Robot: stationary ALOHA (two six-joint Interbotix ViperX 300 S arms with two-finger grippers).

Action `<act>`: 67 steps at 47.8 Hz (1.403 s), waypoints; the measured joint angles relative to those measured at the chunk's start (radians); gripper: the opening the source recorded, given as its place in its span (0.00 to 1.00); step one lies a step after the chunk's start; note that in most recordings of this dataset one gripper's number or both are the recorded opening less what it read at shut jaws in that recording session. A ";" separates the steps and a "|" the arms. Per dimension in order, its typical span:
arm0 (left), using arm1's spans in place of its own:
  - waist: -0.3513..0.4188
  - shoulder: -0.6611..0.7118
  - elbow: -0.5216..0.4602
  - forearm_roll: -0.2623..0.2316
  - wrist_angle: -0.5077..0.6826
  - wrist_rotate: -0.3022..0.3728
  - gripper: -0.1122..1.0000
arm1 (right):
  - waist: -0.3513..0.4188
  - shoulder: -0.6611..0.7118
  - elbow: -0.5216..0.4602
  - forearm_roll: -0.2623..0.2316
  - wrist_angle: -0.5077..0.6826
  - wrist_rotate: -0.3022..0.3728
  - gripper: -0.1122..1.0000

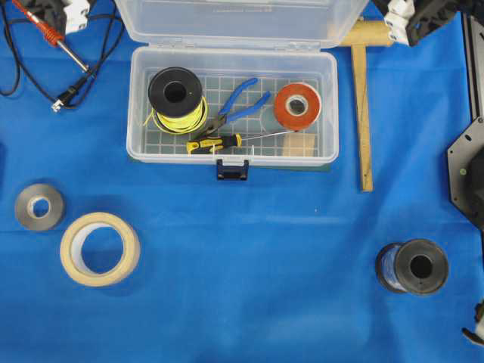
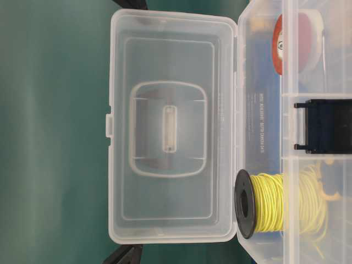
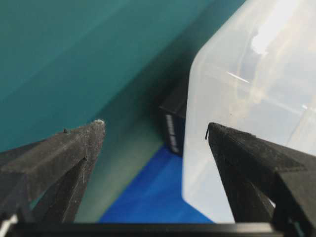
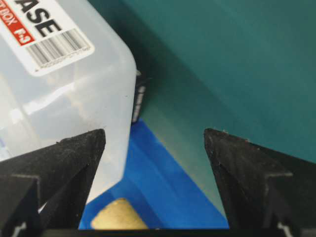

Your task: Open the tool box with both arms.

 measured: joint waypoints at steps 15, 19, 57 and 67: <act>0.049 0.044 -0.035 0.000 0.029 0.018 0.91 | -0.029 0.092 -0.052 -0.006 -0.009 0.000 0.85; 0.063 0.052 -0.038 0.002 0.031 0.018 0.91 | -0.035 0.114 -0.064 -0.009 -0.008 0.000 0.85; 0.161 -0.017 0.031 0.002 0.055 0.023 0.91 | -0.083 0.037 -0.025 -0.012 0.026 0.006 0.85; 0.172 -0.094 0.078 0.002 0.074 0.021 0.91 | -0.094 -0.054 0.015 -0.011 0.052 0.008 0.85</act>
